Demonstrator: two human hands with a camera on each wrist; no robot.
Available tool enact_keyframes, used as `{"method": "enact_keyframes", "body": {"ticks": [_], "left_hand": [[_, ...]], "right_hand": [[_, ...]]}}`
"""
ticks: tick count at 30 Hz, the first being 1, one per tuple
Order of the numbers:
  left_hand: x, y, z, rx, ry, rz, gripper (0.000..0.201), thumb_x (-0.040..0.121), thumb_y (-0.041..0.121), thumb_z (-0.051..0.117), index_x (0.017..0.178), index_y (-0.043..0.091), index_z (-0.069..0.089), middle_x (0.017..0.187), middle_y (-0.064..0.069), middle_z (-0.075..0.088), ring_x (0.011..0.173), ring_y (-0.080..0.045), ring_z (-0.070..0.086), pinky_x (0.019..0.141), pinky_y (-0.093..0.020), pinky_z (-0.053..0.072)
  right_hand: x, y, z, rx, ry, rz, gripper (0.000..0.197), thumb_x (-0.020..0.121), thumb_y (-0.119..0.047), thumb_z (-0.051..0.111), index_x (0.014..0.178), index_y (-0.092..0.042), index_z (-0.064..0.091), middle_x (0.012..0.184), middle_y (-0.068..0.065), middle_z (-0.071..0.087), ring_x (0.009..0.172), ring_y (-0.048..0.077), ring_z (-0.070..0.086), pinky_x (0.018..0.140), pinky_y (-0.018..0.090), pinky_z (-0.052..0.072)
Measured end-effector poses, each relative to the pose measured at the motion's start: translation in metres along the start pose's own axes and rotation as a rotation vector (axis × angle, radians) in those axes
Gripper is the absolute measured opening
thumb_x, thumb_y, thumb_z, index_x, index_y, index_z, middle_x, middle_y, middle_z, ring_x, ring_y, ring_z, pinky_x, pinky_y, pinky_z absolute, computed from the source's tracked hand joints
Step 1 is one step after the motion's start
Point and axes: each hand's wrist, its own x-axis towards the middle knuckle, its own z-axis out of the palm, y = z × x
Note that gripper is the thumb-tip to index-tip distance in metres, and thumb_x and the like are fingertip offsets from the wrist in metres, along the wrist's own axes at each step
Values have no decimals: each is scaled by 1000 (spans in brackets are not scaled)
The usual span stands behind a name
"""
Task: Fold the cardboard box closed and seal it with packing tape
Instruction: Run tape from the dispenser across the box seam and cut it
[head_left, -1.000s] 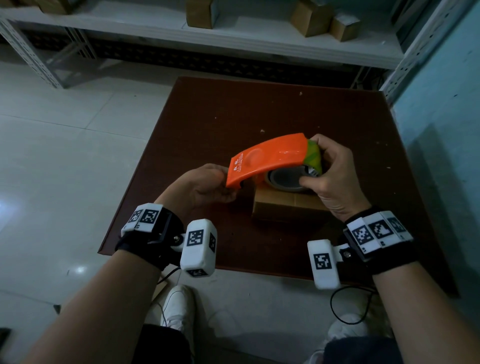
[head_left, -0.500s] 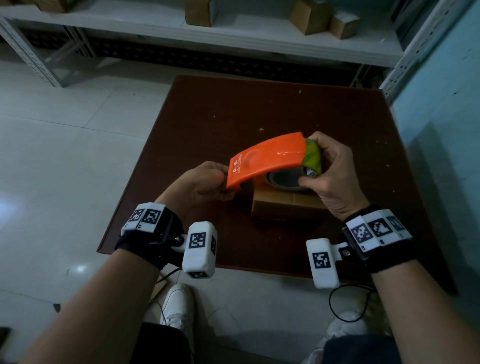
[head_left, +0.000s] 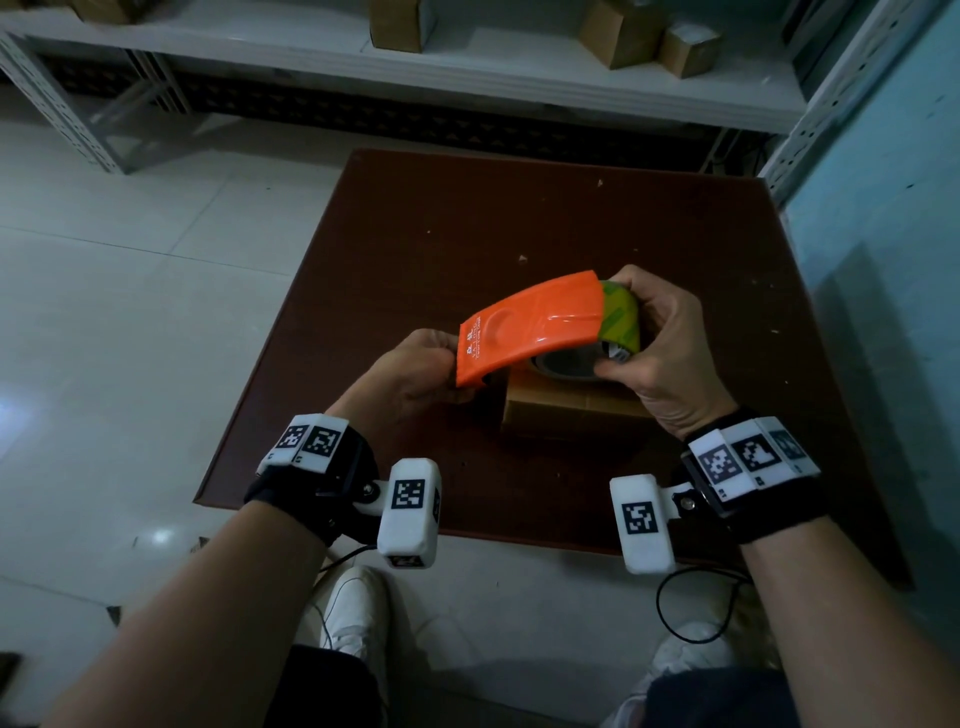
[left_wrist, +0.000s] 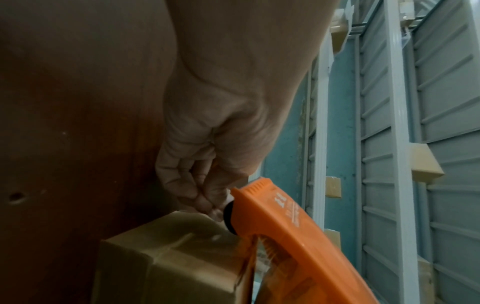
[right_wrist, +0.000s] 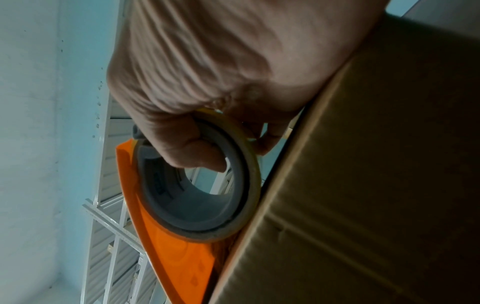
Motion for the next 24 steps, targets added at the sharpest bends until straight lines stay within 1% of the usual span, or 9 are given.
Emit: {"method": "enact_keyframes", "body": {"ticks": [3,5,8,10,13,16,18,21,24], "left_hand": [[-2,-2,3,-41,-6,10,42,101,-9,40,72,7,65,61,-1,71,65,-11,65,62,-24,55],[-4,-2,3,-32,-5,20,44,101,-9,39,71,8,65,60,0,70,63,-9,65,59,-22,55],[-4,-1,3,-3,6,28,47,99,-12,37,68,8,67,60,-1,71,63,-10,65,55,-21,55],[-4,0,2,19,21,34,48,98,-13,37,68,8,68,62,-2,71,66,-11,64,56,-21,54],[-5,2,-2,33,26,30,47,99,-11,38,70,9,68,66,-2,71,69,-10,64,63,-24,54],[-5,4,-1,34,21,35,46,100,-10,37,73,8,69,75,-6,71,74,-12,64,66,-26,52],[-5,5,1,32,33,38,43,100,-10,37,76,7,68,80,-8,68,76,-13,63,66,-26,52],[-5,6,3,16,26,40,40,101,-8,39,78,7,68,82,-8,68,76,-14,63,65,-26,53],[-6,6,2,36,22,43,36,102,-6,40,83,5,69,85,-8,69,77,-12,63,61,-23,53]], "right_hand": [[0,2,1,-5,11,-6,46,69,-19,80,97,9,58,95,24,64,88,33,62,77,35,54],[-1,3,1,-18,25,-11,48,69,-21,81,98,10,59,96,23,65,89,32,62,78,36,54],[-2,4,2,-8,41,-18,48,67,-19,81,97,12,59,93,24,64,86,33,62,75,39,54],[-2,4,1,6,44,-18,49,67,-19,82,96,14,58,91,25,63,84,35,61,74,42,53],[-2,3,2,1,52,-23,48,68,-18,80,96,15,58,91,28,63,84,37,61,73,46,53],[-3,2,1,-8,68,-27,46,69,-17,79,96,14,59,92,27,63,84,34,61,73,42,53],[-3,3,1,11,78,-19,43,68,-13,78,97,13,59,93,27,63,86,35,61,74,43,54],[-4,5,0,43,92,5,41,67,-5,79,97,13,58,93,29,62,86,41,60,74,51,53],[-5,3,1,35,104,1,41,66,-11,77,95,11,58,92,27,63,85,40,60,73,50,53]]}}
